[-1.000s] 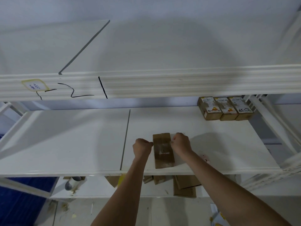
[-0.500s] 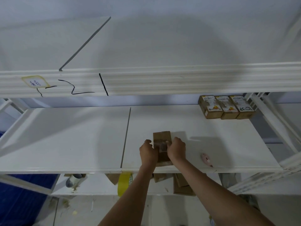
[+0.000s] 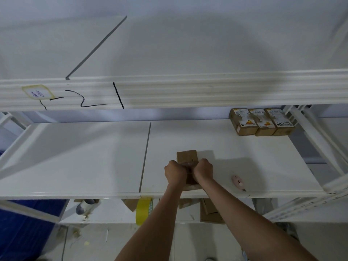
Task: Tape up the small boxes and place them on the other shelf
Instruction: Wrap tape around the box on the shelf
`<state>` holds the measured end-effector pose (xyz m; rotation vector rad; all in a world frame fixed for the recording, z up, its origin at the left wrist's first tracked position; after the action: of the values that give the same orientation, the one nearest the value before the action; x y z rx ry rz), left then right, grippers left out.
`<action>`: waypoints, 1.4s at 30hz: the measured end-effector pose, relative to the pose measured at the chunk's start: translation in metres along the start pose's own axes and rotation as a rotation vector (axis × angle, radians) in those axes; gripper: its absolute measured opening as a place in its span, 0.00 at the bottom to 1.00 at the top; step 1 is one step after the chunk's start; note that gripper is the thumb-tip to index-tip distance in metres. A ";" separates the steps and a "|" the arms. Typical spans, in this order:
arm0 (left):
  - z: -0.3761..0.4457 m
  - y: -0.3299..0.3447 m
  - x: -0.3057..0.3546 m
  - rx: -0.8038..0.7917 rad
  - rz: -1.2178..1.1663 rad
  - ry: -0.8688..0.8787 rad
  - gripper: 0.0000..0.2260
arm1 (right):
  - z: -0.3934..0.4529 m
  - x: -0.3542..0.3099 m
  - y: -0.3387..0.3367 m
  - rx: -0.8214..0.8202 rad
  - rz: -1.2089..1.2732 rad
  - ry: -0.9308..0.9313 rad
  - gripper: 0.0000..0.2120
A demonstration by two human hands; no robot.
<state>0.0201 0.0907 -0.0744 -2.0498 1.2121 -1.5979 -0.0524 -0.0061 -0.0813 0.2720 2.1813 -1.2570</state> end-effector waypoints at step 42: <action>0.053 0.006 -0.015 -0.081 0.013 -0.091 0.08 | 0.034 0.001 -0.007 -0.042 -0.034 0.174 0.06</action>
<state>0.0640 0.0836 -0.1067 -2.1344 1.2746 -1.4551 -0.0429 -0.0386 -0.0901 0.3398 2.3663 -1.2449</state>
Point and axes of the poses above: each hand's wrist, its own z-axis towards the middle knuckle, its own y-axis out of the palm, x = y × z, the point moved 4 cm from there along z, towards the middle knuckle, and after that the axes turned 1 degree about z, right-handed, at the moved point
